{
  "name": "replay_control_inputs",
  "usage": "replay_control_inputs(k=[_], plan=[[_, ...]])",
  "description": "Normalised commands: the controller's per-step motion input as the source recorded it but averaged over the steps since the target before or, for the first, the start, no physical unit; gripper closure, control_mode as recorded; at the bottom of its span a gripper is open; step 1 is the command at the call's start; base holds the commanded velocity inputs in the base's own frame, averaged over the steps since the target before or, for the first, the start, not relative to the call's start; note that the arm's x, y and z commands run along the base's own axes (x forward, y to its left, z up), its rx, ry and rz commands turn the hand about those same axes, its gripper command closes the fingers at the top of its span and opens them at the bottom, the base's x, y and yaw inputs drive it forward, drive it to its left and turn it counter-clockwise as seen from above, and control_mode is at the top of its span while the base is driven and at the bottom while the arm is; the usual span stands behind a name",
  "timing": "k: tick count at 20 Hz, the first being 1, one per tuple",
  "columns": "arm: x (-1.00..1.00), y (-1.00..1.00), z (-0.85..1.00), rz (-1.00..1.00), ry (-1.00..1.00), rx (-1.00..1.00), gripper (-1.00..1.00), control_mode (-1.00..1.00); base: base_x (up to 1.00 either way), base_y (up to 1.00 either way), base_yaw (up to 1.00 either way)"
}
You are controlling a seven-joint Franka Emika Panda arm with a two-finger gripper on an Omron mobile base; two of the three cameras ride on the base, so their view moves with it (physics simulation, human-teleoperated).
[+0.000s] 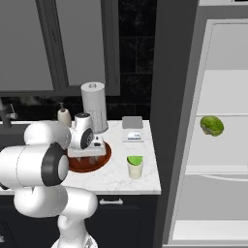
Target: Grab a lemon wedge from the fridge and one ice cube from the ice bowl, and put them in the glass of lemonade.
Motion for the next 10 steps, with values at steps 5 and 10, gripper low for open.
replay_control_inputs(k=[5, 10], plan=[[0.00, 0.00, -0.11, 0.00, 0.00, 0.00, -1.00, -1.00, 0.00, 0.00, 0.00], [0.01, 0.00, -0.14, -0.01, 0.00, 0.00, -1.00, -1.00, 0.00, 0.00, 0.00]])
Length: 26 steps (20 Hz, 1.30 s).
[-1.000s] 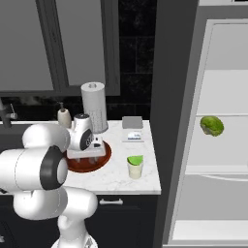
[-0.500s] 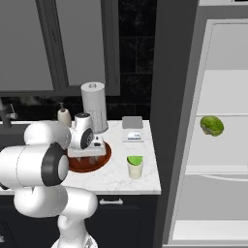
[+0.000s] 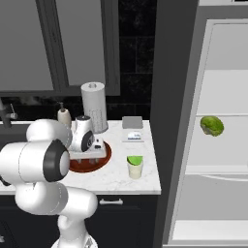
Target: Grab a lemon wedge from the fridge and one ice cube from the ice bowl, and put them in the glass of lemonade.
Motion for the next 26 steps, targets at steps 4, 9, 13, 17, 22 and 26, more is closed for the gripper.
replay_control_inputs(k=[4, 9, 13, 17, 22, 26], plan=[[0.00, 0.00, -0.01, -0.01, -0.02, 0.00, -1.00, -1.00, 0.00, 0.00, 0.00], [0.05, 0.00, 0.00, -0.02, 0.00, 0.00, -1.00, -1.00, 0.00, 0.00, 0.00], [0.08, 0.00, 0.00, -0.01, 0.00, 0.00, -1.00, -1.00, 0.00, 0.00, 0.00], [0.02, 0.00, 0.00, 0.00, 0.00, 0.00, -1.00, -1.00, 0.00, 0.00, 0.00], [0.00, 0.00, 0.00, 0.00, 0.00, 0.00, -1.00, -1.00, 0.00, 0.00, 0.00], [0.00, 0.00, 0.00, 0.00, 0.00, 0.00, -1.00, -1.00, 0.00, 0.00, 0.00]])
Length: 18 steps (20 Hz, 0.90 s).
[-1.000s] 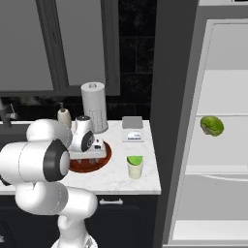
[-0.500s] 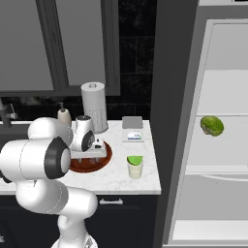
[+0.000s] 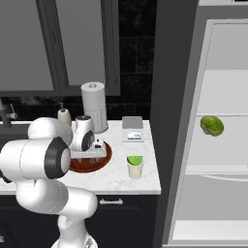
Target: Grab a lemon wedge from the fridge and one ice cube from the ice bowl, and put them in the glass of lemonade.
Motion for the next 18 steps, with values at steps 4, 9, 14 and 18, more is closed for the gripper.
replay_control_inputs(k=[4, 9, 14, 18], plan=[[0.00, 0.00, 0.00, 0.00, 0.00, 0.00, 1.00, -1.00, 0.00, 0.00, 0.00], [0.00, 0.00, 0.00, 0.00, 0.00, 0.00, 1.00, -1.00, 0.00, 0.00, 0.00], [0.00, 0.00, 0.00, 0.00, 0.04, 0.00, 1.00, -1.00, 0.00, 0.00, 0.00], [0.00, -0.02, 0.00, 0.00, 0.00, 0.00, 1.00, -1.00, 0.00, 0.00, 0.00]])
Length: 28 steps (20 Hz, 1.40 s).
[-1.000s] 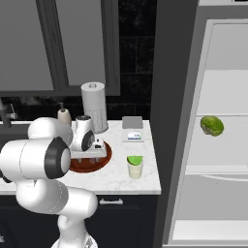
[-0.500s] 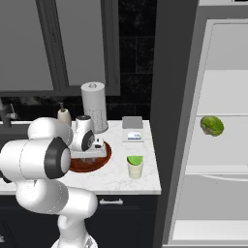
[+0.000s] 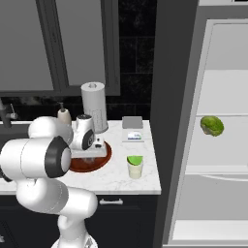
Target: Grab a lemon wedge from the fridge and one ice cube from the ice bowl, and put them in the glass of lemonade.
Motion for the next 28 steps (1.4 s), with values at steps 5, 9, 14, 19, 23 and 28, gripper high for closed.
replay_control_inputs(k=[5, 9, 14, 19, 23, 28], plan=[[0.00, 0.00, 0.32, 0.00, -0.03, 0.01, 1.00, -1.00, 0.00, 0.00, 0.00], [0.00, 0.00, 0.44, 0.00, -0.08, 0.05, 1.00, -1.00, 0.00, 0.00, 0.00], [-0.02, 0.08, 0.26, 0.00, -0.12, 0.01, 1.00, -1.00, 0.00, 0.00, 0.00], [-0.24, 0.44, 0.04, 0.00, -0.22, 0.01, 1.00, -1.00, 0.00, 0.00, 0.00], [-0.21, 0.04, 0.63, -0.01, -0.03, 0.01, 1.00, -1.00, 0.00, 0.00, 0.00], [-0.28, -0.51, 0.90, -0.16, 0.20, 0.00, 1.00, -1.00, 0.00, 0.00, 0.00]])
